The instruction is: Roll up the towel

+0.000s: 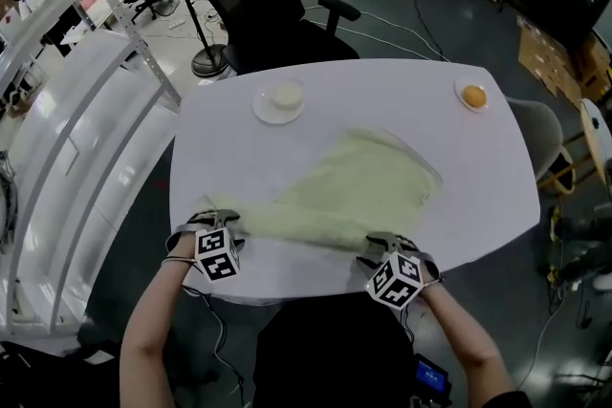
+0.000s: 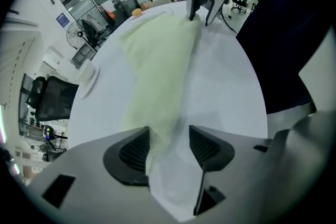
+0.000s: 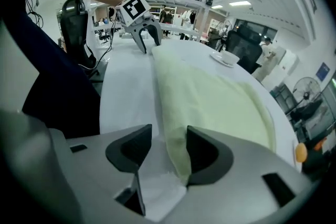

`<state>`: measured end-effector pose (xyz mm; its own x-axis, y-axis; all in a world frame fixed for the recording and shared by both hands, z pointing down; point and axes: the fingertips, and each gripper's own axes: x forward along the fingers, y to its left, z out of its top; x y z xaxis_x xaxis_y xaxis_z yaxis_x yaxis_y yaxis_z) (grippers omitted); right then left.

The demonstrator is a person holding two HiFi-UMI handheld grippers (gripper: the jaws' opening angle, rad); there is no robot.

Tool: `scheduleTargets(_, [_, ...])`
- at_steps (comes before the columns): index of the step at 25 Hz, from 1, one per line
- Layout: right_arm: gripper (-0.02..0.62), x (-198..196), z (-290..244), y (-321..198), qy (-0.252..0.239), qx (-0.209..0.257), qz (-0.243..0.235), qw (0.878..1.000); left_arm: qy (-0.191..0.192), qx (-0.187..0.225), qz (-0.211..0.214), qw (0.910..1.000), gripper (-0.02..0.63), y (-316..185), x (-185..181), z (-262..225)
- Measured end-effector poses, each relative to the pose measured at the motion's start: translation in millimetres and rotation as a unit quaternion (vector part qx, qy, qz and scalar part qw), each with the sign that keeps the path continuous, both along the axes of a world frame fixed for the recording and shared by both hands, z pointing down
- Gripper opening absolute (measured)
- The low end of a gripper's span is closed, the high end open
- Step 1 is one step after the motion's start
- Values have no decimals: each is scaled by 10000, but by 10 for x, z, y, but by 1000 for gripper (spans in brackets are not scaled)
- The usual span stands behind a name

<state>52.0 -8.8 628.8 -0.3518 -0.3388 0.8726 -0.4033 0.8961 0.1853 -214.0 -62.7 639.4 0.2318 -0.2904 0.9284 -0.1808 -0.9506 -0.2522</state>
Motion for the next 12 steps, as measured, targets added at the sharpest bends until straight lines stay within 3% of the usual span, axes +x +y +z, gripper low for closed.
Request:
scheduleTargets(4, [193, 23, 65, -40, 212, 44, -157, 9996, -202, 212, 125, 9995, 178, -120, -40, 19])
scheduleTargets(9, [101, 94, 65, -93, 424, 108, -327, 9985, -470, 332, 348, 9977, 83, -200, -37, 12])
scheduleTargets(12, [40, 110, 4, -153, 501, 228, -428, 9976, -603, 347, 439, 9966, 60, -214, -47, -2])
